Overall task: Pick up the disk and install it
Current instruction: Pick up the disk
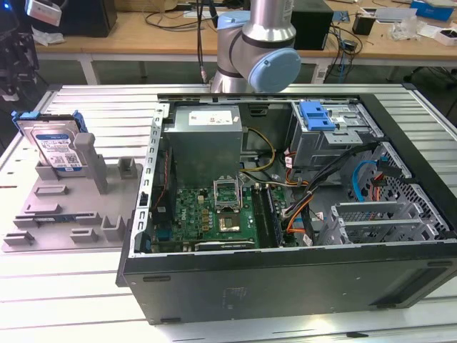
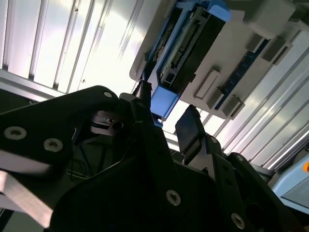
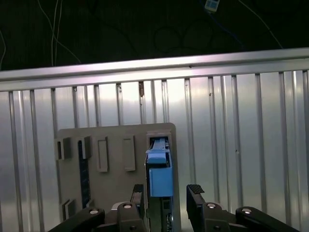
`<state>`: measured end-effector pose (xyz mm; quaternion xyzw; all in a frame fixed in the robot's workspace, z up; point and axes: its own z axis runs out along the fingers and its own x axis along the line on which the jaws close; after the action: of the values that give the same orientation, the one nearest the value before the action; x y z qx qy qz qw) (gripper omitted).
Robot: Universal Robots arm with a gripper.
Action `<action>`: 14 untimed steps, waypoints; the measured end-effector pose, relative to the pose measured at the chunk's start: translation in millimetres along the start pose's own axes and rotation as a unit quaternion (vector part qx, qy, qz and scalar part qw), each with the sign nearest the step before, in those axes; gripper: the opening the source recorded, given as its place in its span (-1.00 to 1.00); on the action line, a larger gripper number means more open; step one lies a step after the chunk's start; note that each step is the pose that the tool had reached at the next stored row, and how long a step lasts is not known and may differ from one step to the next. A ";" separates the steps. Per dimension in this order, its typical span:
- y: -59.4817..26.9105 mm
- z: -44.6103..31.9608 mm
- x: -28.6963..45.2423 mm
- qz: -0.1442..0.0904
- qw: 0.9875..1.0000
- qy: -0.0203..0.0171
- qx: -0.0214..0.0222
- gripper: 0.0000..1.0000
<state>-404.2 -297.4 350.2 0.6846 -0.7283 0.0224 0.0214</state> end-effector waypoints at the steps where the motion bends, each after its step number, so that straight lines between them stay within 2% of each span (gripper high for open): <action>1: 0.0 0.4 0.0 0.000 1.000 0.000 0.000 -0.04; 14: 0.5 7.7 5.6 0.000 1.000 0.000 0.000 -0.04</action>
<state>-405.1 -303.4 342.9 0.6845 -0.7283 0.0223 0.0214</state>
